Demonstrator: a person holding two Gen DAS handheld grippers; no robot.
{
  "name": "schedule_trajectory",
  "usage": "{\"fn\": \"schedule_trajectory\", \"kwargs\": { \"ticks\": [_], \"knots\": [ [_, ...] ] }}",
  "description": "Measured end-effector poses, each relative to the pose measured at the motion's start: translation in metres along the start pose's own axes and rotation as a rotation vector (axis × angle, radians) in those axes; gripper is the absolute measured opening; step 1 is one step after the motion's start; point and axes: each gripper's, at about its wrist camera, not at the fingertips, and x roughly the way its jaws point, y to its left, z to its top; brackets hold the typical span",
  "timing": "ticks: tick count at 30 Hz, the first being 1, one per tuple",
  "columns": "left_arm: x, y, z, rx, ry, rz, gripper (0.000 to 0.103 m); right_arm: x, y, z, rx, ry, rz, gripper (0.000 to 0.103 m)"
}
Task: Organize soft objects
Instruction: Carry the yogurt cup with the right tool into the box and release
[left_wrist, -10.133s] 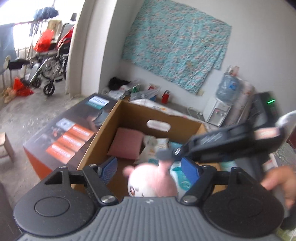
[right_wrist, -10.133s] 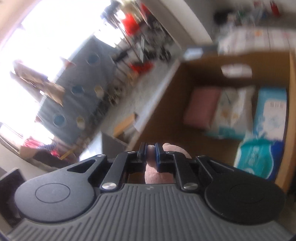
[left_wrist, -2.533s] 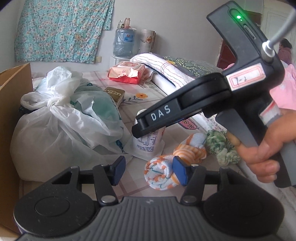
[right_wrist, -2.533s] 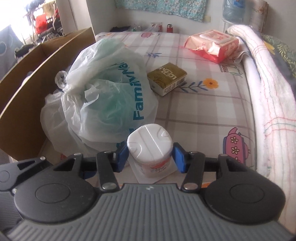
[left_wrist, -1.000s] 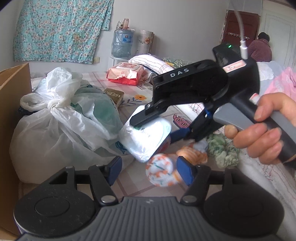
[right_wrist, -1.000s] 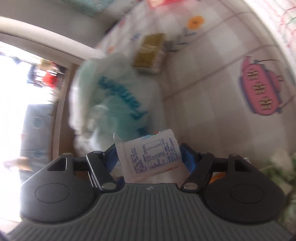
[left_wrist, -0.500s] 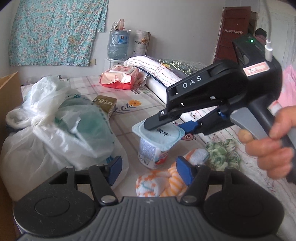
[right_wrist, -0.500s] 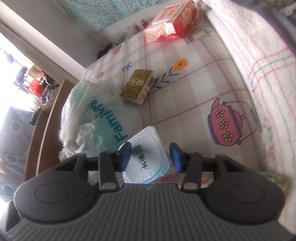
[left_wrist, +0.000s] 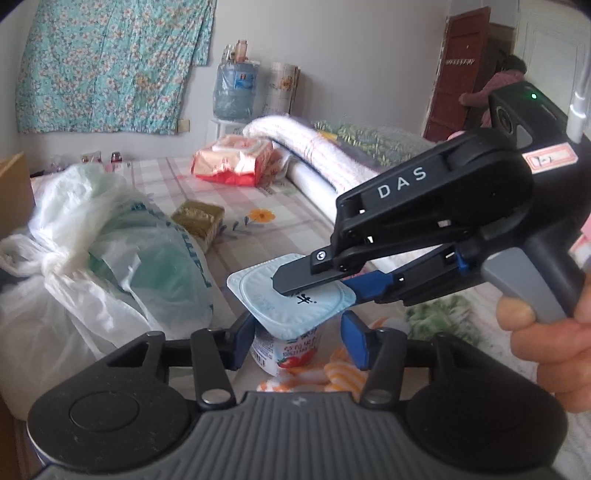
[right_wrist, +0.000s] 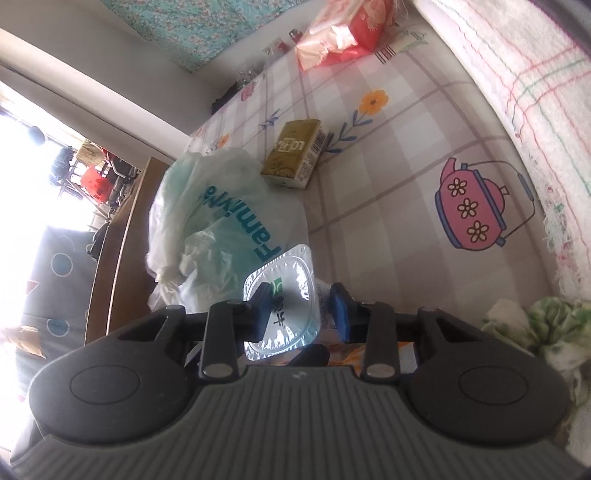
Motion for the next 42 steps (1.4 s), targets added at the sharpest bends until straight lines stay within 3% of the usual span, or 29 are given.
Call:
{"fn": "schedule_trajectory", "kwargs": {
  "ticks": [4, 9, 14, 18, 23, 27, 34, 42],
  "knots": [
    [-0.028, 0.004, 0.013, -0.010, -0.078, -0.002, 0.052, -0.018, 0.021, 0.000, -0.028, -0.037, 0.017, 0.033],
    [-0.076, 0.022, 0.032, -0.024, -0.204, 0.029, 0.052, -0.042, 0.076, 0.003, -0.133, -0.103, 0.057, 0.033],
    [-0.123, 0.052, 0.045, -0.027, -0.303, 0.139, 0.052, -0.039, 0.141, 0.004, -0.226, -0.113, 0.152, 0.034],
    [-0.151, 0.080, 0.044, -0.039, -0.314, 0.258, 0.053, -0.016, 0.191, 0.001, -0.290, -0.065, 0.220, 0.036],
    [-0.172, 0.116, 0.034, -0.117, -0.229, 0.358, 0.053, 0.032, 0.249, -0.006, -0.377, 0.080, 0.252, 0.036],
    [-0.176, 0.146, 0.019, -0.240, -0.114, 0.369, 0.052, 0.075, 0.288, -0.022, -0.470, 0.243, 0.202, 0.036],
    [-0.167, 0.182, 0.002, -0.401, 0.031, 0.276, 0.052, 0.122, 0.325, -0.045, -0.605, 0.444, 0.047, 0.037],
    [-0.159, 0.203, -0.014, -0.476, 0.187, 0.130, 0.053, 0.143, 0.327, -0.047, -0.641, 0.566, -0.079, 0.043]
  ]
}}
